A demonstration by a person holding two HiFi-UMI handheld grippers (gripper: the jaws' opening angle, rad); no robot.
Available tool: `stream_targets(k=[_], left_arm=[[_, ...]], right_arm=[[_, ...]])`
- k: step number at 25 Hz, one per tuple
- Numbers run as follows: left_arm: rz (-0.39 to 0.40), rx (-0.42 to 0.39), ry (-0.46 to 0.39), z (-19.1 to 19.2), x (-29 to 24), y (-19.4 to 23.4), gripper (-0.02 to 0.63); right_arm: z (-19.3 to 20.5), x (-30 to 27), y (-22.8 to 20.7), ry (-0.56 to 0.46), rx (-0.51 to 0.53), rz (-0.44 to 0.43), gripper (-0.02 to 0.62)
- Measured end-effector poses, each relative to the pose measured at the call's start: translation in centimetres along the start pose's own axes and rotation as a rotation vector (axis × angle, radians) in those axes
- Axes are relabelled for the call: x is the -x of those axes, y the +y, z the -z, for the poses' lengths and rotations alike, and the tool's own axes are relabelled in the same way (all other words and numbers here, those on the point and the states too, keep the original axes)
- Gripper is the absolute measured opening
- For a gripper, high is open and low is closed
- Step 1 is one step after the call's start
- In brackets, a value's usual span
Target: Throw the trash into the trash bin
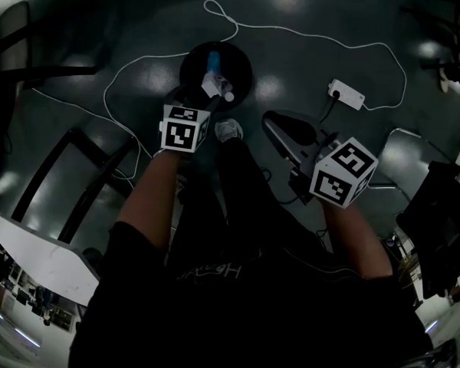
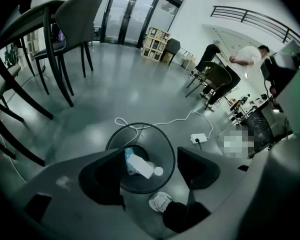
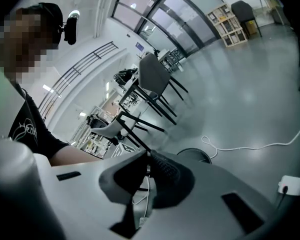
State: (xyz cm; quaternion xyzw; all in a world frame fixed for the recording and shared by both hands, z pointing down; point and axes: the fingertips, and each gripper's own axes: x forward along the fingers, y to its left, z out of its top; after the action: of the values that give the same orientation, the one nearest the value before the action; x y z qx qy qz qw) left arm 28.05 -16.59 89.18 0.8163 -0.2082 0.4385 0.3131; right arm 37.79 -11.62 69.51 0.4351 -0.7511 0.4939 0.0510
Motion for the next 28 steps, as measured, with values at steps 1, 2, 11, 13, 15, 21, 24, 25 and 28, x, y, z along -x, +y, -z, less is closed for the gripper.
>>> stream_targets(k=[1,2,11,13,15,21,24,25,28], left_arm=[[0.005,-0.001,-0.003,0.0,0.0,0.0,0.310],[0.007,-0.005,-0.002,0.1,0.0,0.2,0.310],[0.062,0.078,-0.039,1.2,4.8,0.1,0.308],[0.085,0.112,-0.079,0.2,7.2,-0.3,0.308],[0.096,0.136,-0.142,-1.7,10.4,-0.7,0.294],[0.100,0.190,-0.419,-6.7,23.2,-2.2,0.165],[-0.019,0.222,-0.597,-8.6,31.3,-2.2,0.023],[-0.046,0.225,-0.658,-9.1,34.2,-2.7,0.016],[-0.029,0.223,-0.777,-9.1,42.1,-5.9,0.006]], right_arm=[[0.0,-0.2,-0.1,0.006,0.002,0.003,0.046],[-0.2,-0.4,-0.1,0.007,0.001,0.004,0.046],[-0.2,-3.6,0.6,0.051,0.033,0.019,0.044],[-0.8,-4.0,1.4,0.067,0.062,0.012,0.046],[-2.2,-3.9,2.7,0.081,0.091,0.003,0.045],[-8.4,-1.6,10.0,-0.012,0.211,-0.042,0.046],[-10.3,0.0,15.0,-0.066,0.266,-0.102,0.046],[-10.5,0.7,16.8,-0.076,0.273,-0.125,0.046],[-9.7,2.9,22.7,-0.089,0.287,-0.200,0.045]])
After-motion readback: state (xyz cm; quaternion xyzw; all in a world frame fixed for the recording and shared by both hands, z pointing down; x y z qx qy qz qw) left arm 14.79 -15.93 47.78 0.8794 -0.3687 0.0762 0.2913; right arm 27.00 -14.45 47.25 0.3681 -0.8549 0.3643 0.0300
